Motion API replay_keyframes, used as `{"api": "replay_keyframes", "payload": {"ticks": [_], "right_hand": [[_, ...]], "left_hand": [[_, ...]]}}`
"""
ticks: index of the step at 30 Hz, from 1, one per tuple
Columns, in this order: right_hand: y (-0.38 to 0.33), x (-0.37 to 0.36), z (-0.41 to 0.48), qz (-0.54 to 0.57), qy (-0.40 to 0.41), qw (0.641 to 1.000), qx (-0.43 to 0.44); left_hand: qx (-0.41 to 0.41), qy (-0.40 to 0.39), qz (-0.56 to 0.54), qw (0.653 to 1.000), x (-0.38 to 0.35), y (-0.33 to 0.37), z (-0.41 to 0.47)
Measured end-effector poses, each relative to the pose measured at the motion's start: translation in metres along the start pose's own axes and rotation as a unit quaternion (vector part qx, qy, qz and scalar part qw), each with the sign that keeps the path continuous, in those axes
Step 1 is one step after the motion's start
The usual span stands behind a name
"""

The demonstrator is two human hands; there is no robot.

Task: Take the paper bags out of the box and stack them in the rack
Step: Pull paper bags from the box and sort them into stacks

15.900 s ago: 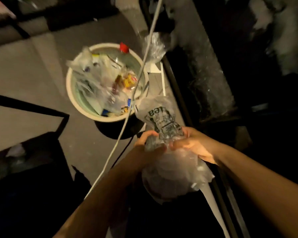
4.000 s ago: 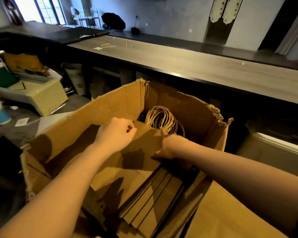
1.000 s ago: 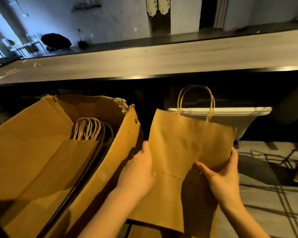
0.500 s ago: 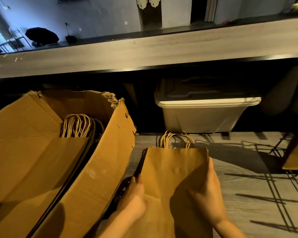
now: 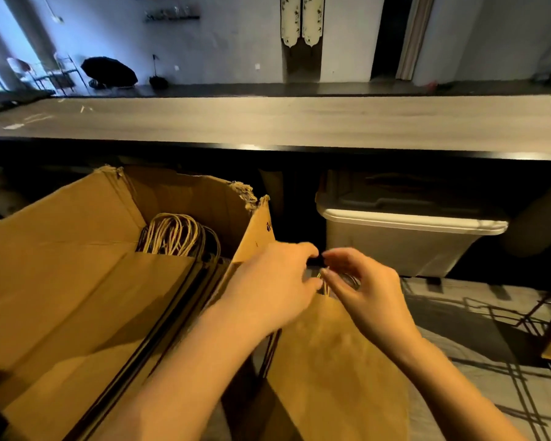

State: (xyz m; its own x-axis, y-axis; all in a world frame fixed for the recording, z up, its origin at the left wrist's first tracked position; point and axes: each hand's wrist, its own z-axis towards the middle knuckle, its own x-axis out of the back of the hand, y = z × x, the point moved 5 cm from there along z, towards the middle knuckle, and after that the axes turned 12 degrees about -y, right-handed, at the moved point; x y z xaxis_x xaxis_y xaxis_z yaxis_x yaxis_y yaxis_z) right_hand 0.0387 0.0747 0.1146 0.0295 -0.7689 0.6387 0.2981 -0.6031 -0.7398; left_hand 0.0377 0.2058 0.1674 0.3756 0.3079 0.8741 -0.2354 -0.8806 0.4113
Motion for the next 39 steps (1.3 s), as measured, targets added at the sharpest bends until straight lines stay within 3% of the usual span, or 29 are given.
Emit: {"api": "replay_keyframes", "payload": {"ticks": [4, 8, 18, 21, 25, 30, 35, 39], "right_hand": [[-0.074, 0.006, 0.038, -0.021, -0.013, 0.995, 0.1], [-0.132, -0.002, 0.07, -0.05, -0.032, 0.986, 0.155], [-0.2, -0.113, 0.141, -0.16, -0.129, 0.968, 0.141], [-0.182, -0.162, 0.15, -0.232, -0.222, 0.943, 0.09], [-0.151, -0.207, 0.146, -0.345, -0.365, 0.865, 0.013], [-0.12, -0.223, 0.132, -0.385, -0.481, 0.786, -0.056], [-0.13, -0.23, 0.127, -0.41, -0.446, 0.796, 0.001], [-0.139, -0.221, 0.129, -0.387, -0.377, 0.841, 0.007]], "left_hand": [[-0.022, 0.086, 0.03, 0.996, 0.069, -0.011, -0.024], [0.008, 0.129, 0.044, 0.991, 0.113, -0.051, -0.048], [0.137, 0.246, 0.005, 0.959, 0.136, -0.209, -0.075], [0.173, 0.23, -0.013, 0.958, 0.115, -0.243, -0.074], [0.205, 0.166, -0.02, 0.964, 0.086, -0.275, -0.076], [0.21, 0.079, 0.014, 0.974, 0.073, -0.284, -0.075], [0.19, 0.073, 0.025, 0.979, 0.075, -0.274, -0.068], [0.19, 0.08, 0.035, 0.978, 0.079, -0.27, -0.068]]}}
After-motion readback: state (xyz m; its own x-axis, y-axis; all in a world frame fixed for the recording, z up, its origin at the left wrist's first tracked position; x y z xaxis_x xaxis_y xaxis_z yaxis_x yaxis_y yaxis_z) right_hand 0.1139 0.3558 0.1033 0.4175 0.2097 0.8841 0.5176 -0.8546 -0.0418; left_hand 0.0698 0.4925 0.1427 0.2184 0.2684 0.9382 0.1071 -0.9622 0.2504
